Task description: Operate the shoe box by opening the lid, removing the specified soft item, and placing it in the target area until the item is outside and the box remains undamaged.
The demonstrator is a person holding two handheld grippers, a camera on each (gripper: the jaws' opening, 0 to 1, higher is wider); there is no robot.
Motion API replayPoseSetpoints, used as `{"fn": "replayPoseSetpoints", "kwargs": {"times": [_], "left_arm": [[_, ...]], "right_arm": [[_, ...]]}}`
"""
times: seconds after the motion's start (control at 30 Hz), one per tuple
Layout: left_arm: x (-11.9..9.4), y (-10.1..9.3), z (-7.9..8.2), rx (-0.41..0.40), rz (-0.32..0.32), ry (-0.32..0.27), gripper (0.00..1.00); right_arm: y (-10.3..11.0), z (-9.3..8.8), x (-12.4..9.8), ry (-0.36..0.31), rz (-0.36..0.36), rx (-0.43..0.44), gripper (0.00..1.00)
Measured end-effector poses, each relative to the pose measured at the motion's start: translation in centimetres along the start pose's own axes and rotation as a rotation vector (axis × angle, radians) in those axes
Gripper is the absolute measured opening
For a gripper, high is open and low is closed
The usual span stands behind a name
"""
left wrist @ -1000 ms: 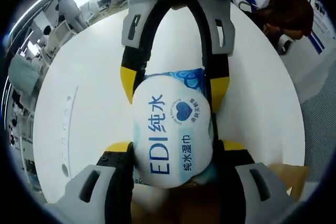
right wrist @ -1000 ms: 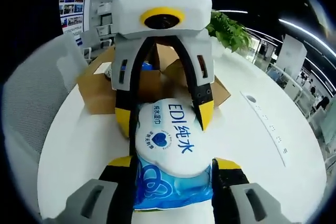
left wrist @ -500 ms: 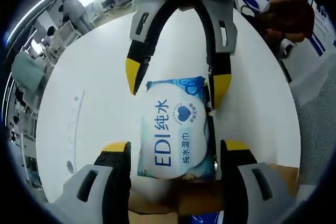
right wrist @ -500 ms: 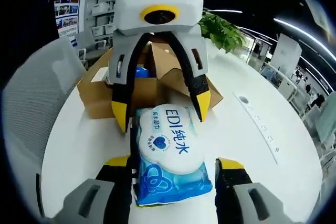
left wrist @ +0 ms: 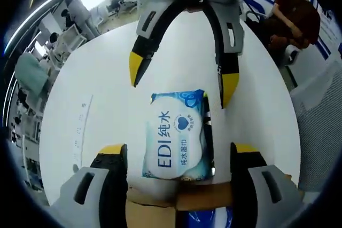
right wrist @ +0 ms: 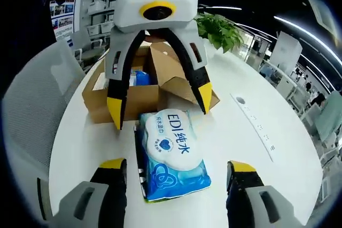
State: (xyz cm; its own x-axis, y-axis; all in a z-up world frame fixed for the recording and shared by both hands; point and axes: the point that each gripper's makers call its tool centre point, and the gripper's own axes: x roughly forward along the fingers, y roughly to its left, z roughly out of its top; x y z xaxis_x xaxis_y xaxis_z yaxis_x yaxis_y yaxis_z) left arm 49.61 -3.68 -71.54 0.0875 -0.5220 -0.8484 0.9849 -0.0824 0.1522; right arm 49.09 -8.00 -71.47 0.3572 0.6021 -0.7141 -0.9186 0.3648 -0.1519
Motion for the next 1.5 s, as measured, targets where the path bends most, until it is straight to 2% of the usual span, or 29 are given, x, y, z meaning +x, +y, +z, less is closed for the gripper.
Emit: {"fn": "replayPoseSetpoints", "kwargs": {"times": [0.33,0.73,1.0,1.5], "left_arm": [[-1.3,-0.4,0.4,-0.007,0.003,-0.008,0.95],[-2.5,-1.2,0.3,-0.011,0.012,-0.015,0.99],[-3.4,-1.4,0.5,-0.025,0.022,-0.031,0.99],[-5.7,-1.2,-0.2,-0.065,0.058,-0.065,0.99]], "right_arm": [[0.1,0.5,-1.5,0.022,-0.038,0.017,0.87],[0.8,0.6,-2.7,0.044,-0.073,0.051,0.99],[1.0,1.0,-3.6,0.041,-0.095,0.065,0.99],[1.9,1.9,-4.5,0.049,-0.114,0.074,0.99]]}}
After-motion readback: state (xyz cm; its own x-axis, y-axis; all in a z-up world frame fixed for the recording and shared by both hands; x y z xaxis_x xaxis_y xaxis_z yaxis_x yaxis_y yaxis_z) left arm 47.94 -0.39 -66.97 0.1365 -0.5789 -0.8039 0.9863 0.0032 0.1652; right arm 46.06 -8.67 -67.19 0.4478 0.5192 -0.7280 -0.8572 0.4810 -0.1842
